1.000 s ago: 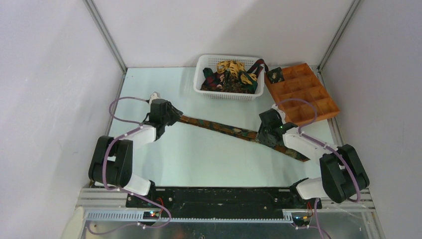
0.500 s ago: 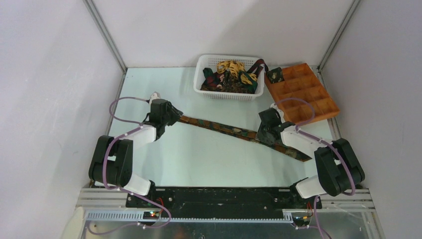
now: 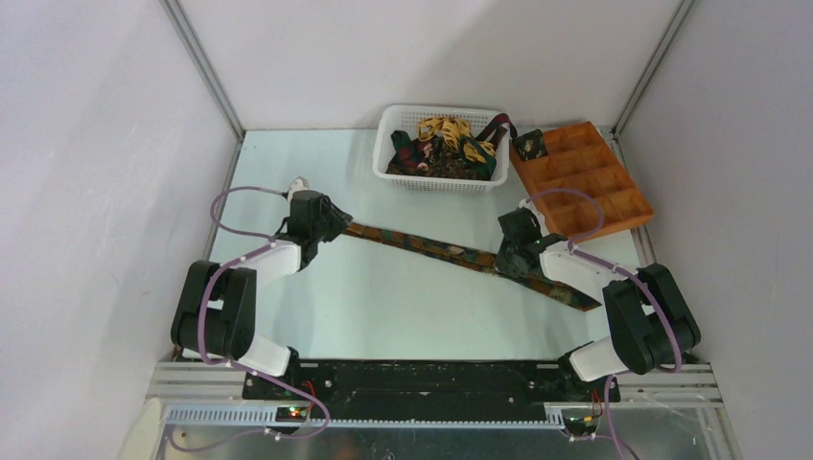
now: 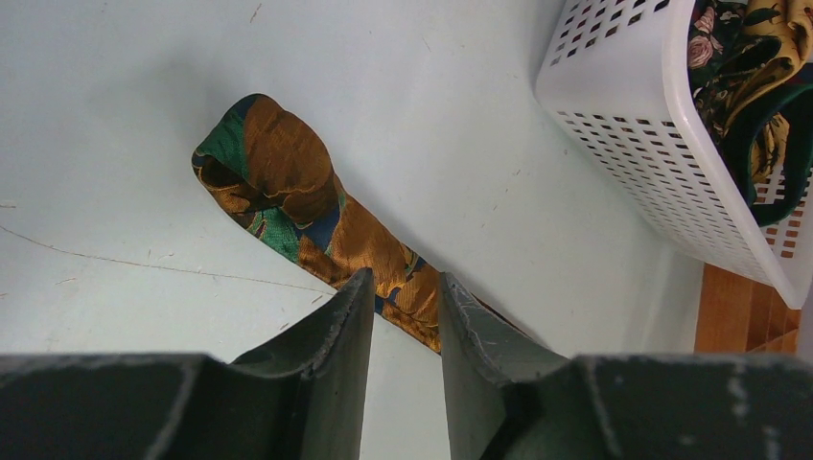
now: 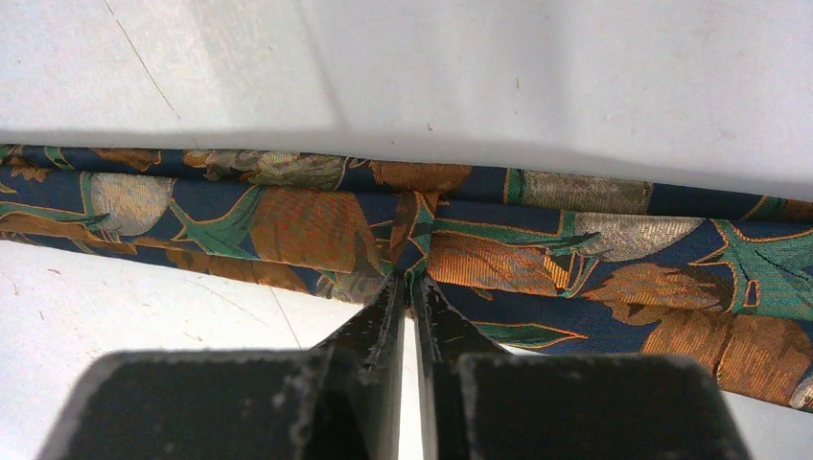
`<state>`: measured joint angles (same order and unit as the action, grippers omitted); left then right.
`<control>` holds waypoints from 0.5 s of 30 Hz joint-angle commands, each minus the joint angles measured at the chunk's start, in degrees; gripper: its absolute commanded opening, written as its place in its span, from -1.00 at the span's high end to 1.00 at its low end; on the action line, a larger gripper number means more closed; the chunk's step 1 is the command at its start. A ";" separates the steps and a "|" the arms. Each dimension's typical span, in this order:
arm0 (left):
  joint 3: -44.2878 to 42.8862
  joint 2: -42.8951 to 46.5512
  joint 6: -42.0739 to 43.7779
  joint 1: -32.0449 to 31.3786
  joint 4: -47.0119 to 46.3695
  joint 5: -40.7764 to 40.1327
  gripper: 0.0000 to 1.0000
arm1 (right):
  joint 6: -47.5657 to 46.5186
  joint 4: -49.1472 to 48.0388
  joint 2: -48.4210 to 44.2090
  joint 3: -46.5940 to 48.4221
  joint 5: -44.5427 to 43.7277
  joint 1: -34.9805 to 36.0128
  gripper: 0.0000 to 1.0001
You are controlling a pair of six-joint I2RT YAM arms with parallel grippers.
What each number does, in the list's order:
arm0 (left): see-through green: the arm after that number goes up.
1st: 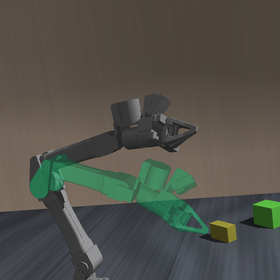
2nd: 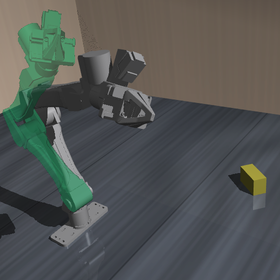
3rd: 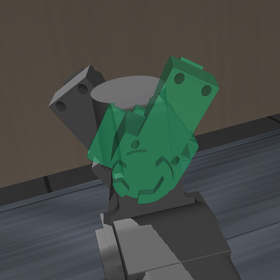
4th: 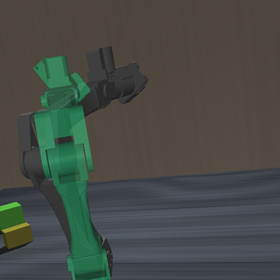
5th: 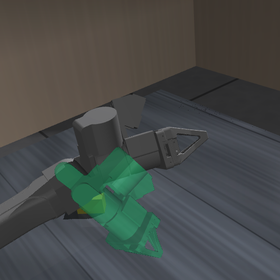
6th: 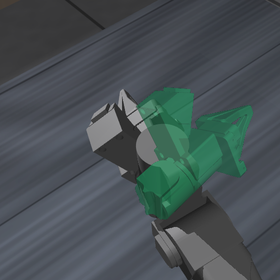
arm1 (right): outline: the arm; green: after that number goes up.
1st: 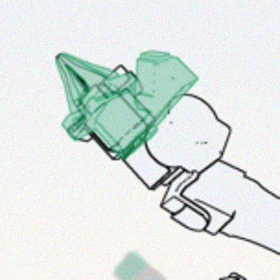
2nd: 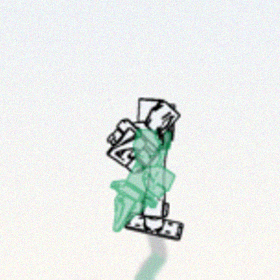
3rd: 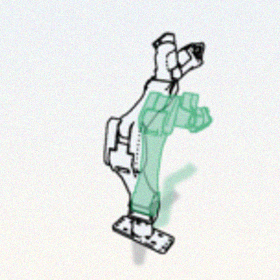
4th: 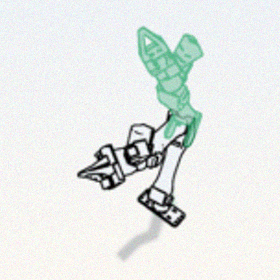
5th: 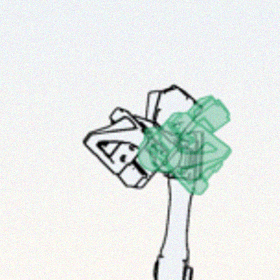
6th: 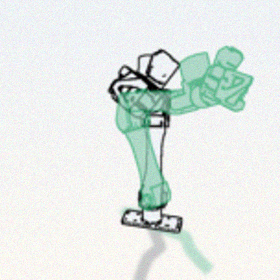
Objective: Roll the ties
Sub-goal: Flatten out the tie at the center of the board.
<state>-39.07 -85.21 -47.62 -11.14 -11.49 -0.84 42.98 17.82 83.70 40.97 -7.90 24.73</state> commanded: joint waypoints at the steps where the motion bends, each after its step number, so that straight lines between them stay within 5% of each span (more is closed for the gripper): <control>1: -1.54 -0.64 -0.46 0.06 -1.67 -0.10 0.28 | -0.69 -1.52 0.12 0.07 0.18 -0.13 0.88; 15: -1.57 -0.72 -0.72 0.04 1.76 -7.23 0.05 | -0.89 -1.04 -0.42 0.08 -0.03 -0.12 0.91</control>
<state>-39.07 -86.96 -48.03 -11.14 -10.87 -3.57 42.83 17.85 83.70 40.97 -7.70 24.73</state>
